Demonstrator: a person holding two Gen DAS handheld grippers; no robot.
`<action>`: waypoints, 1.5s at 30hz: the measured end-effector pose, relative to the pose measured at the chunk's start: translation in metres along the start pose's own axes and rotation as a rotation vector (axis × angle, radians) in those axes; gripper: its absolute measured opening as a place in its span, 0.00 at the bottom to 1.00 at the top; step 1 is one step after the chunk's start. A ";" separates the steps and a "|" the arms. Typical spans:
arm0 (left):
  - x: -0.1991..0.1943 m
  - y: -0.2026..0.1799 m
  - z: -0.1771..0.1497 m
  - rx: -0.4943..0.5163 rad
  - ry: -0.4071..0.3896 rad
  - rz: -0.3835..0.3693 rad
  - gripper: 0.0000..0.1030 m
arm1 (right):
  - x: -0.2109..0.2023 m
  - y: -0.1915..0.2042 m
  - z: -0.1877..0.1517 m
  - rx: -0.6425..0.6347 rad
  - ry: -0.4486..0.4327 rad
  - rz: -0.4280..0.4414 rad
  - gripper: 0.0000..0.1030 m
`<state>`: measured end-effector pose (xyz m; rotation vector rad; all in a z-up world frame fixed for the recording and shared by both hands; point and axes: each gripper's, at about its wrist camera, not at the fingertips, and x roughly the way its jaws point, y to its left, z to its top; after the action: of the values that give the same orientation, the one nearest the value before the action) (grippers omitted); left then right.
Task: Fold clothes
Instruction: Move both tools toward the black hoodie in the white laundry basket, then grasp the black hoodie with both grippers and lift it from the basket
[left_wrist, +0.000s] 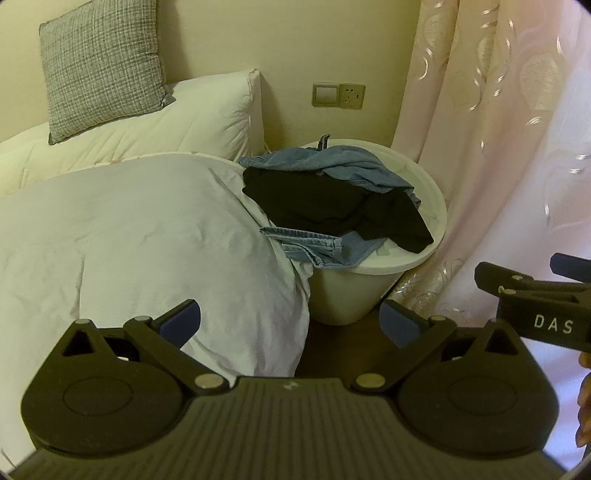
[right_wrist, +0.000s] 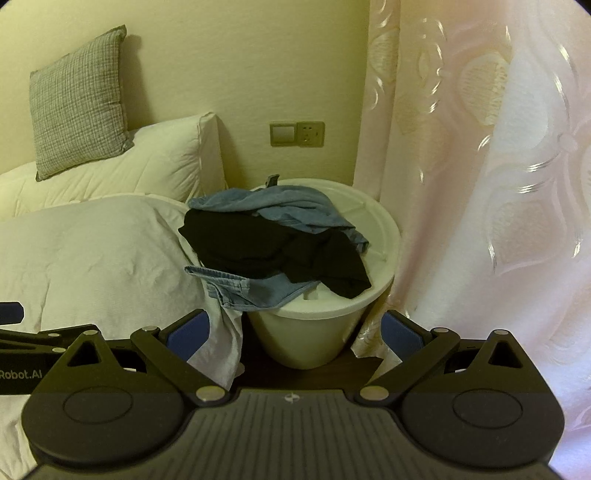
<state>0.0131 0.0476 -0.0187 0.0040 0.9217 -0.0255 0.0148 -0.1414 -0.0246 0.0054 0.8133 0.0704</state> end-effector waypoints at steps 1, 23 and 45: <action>0.001 0.001 0.000 0.000 0.001 0.000 0.99 | 0.000 0.001 0.000 0.001 0.000 -0.001 0.99; 0.022 0.033 0.003 0.013 0.054 -0.007 0.99 | 0.031 0.025 0.007 0.010 0.038 0.007 0.99; 0.095 0.023 0.032 0.022 0.104 0.043 0.99 | 0.092 0.005 0.034 -0.009 0.018 -0.027 0.99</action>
<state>0.0959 0.0680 -0.0752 0.0457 1.0247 0.0050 0.1019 -0.1301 -0.0682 -0.0147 0.8305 0.0492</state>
